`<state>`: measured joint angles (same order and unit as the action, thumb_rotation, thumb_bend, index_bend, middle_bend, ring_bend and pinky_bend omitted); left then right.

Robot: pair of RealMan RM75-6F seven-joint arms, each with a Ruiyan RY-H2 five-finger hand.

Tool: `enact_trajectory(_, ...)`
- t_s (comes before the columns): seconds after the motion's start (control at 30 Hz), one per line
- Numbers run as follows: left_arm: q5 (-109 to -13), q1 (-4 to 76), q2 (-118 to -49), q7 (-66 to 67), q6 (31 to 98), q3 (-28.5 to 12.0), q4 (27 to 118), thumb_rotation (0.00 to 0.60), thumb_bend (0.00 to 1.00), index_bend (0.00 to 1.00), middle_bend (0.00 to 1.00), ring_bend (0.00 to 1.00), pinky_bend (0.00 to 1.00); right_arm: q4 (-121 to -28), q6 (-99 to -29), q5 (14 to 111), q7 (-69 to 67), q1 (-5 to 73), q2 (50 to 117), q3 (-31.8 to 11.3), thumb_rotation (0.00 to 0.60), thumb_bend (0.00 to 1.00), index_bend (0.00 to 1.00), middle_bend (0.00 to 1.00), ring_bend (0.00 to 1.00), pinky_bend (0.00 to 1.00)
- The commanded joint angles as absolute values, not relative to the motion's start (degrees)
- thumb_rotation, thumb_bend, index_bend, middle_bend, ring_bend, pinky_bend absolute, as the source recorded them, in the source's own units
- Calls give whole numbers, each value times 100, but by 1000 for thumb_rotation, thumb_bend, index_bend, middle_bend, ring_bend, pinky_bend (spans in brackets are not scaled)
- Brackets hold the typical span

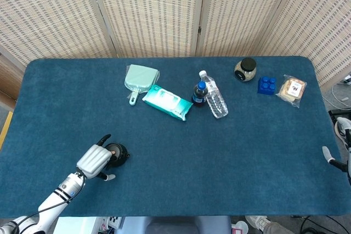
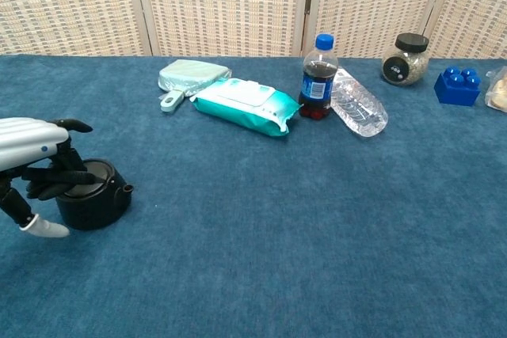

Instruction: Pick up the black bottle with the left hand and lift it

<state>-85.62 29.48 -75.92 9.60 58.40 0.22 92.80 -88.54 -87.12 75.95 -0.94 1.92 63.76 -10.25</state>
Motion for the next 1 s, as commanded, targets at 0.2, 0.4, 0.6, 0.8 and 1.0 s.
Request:
enact_trajectory(0.2,-8244,2981,-7694,882,5881,-186,9282,288,85,905,939,793,0,-8815,-8639,7560,-101,225,6387,-1040,600,291,135,188,32,68)
enact_trajectory(0.4,-8027,2947,-7725,893,6035,-335,9347,192,77,935,968,816,0,-8781,-8590,7543,-103,253,6409,-1047,600,292,135,187,32,68)
enact_trajectory(0.6,-7887,2783,-7884,976,6549,-530,9348,187,77,951,985,828,0,-8763,-8587,7553,-140,257,6402,-1051,600,292,135,188,32,68)
enact_trajectory(0.8,-7733,2601,-7972,935,7064,-763,9370,109,77,997,1000,861,4,-8740,-8549,7554,-174,275,6415,-1049,600,291,135,187,32,68)
enact_trajectory(1.0,-7545,2488,-7962,973,7299,-901,9404,96,126,1000,1000,886,57,-8725,-8540,7570,-174,283,6438,-1035,600,291,135,185,32,68)
